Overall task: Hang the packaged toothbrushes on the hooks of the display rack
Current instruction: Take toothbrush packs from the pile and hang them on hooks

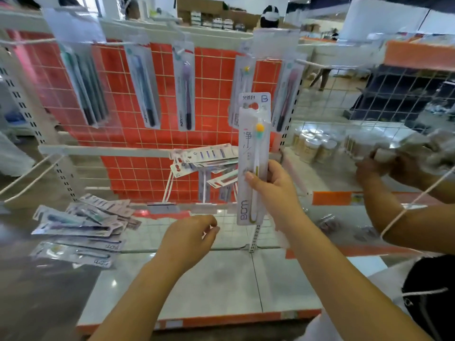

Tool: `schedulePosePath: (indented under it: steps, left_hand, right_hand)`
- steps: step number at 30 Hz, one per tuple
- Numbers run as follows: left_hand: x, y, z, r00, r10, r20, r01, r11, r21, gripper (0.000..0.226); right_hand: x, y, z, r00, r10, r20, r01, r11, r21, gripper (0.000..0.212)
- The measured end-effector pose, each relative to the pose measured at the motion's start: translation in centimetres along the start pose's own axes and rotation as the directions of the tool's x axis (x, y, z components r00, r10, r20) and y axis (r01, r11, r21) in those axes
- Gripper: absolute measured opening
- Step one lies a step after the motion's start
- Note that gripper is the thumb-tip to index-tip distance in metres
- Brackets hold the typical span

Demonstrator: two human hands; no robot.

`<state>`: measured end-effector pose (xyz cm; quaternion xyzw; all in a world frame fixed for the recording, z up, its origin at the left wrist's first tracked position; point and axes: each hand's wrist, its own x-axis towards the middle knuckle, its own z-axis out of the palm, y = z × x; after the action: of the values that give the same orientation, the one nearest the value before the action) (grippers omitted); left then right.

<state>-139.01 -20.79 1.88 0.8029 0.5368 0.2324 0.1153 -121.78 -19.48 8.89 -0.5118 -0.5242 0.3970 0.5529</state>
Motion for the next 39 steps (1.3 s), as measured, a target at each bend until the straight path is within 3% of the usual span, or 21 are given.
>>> schedulePosePath:
  steps: [7, 10, 15, 18, 21, 25, 29, 34, 39]
  left_hand:
    - [3.7, -3.0, -0.2, 0.999, 0.032, 0.026, -0.033, 0.999, 0.041, 0.023]
    - [5.5, -4.0, -0.2, 0.997, 0.047, 0.058, -0.05, 0.998, 0.044, 0.024]
    - [8.2, -6.3, -0.4, 0.995, 0.057, 0.076, -0.058, 0.998, 0.019, 0.026]
    - [9.6, -7.6, -0.3, 0.994, 0.055, 0.1, -0.055, 0.998, 0.001, 0.026]
    - [11.2, -8.5, -0.3, 0.991, 0.078, 0.112, -0.078, 0.997, -0.006, 0.025]
    - [13.3, -9.5, -0.4, 0.987, 0.102, 0.122, -0.098, 0.994, -0.037, 0.024]
    - [14.6, -10.5, -0.5, 0.983, 0.113, 0.144, -0.11, 0.993, -0.032, 0.025]
    - [16.3, -12.4, -0.4, 0.982, 0.072, 0.175, -0.066, 0.997, -0.039, 0.022]
    - [17.2, -14.1, -0.8, 0.99, 0.06, 0.13, -0.058, 0.998, -0.015, 0.02]
  right_hand:
    - [5.8, 0.1, 0.5, 0.983, 0.02, -0.182, -0.023, 1.0, -0.016, 0.005]
    - [8.8, -0.8, 1.1, 0.958, 0.007, -0.287, -0.013, 1.0, -0.021, 0.019]
    - [12.3, -1.7, 2.7, 0.963, -0.045, -0.268, 0.052, 0.998, 0.021, 0.026]
    - [13.4, -1.2, 3.1, 0.964, -0.065, -0.259, 0.074, 0.997, 0.025, 0.008]
    - [14.4, -0.8, 3.1, 0.956, -0.092, -0.279, 0.096, 0.995, 0.002, 0.018]
    - [15.7, -0.8, 3.5, 0.947, -0.166, -0.277, 0.133, 0.982, -0.136, 0.022]
    - [17.2, -0.4, 4.1, 0.94, -0.098, -0.327, 0.022, 0.973, -0.228, 0.011]
    - [19.9, -1.1, 3.9, 0.918, -0.091, -0.387, -0.13, 0.851, -0.509, 0.026]
    - [23.7, -2.1, 4.0, 0.921, -0.039, -0.388, -0.228, 0.754, -0.616, 0.034]
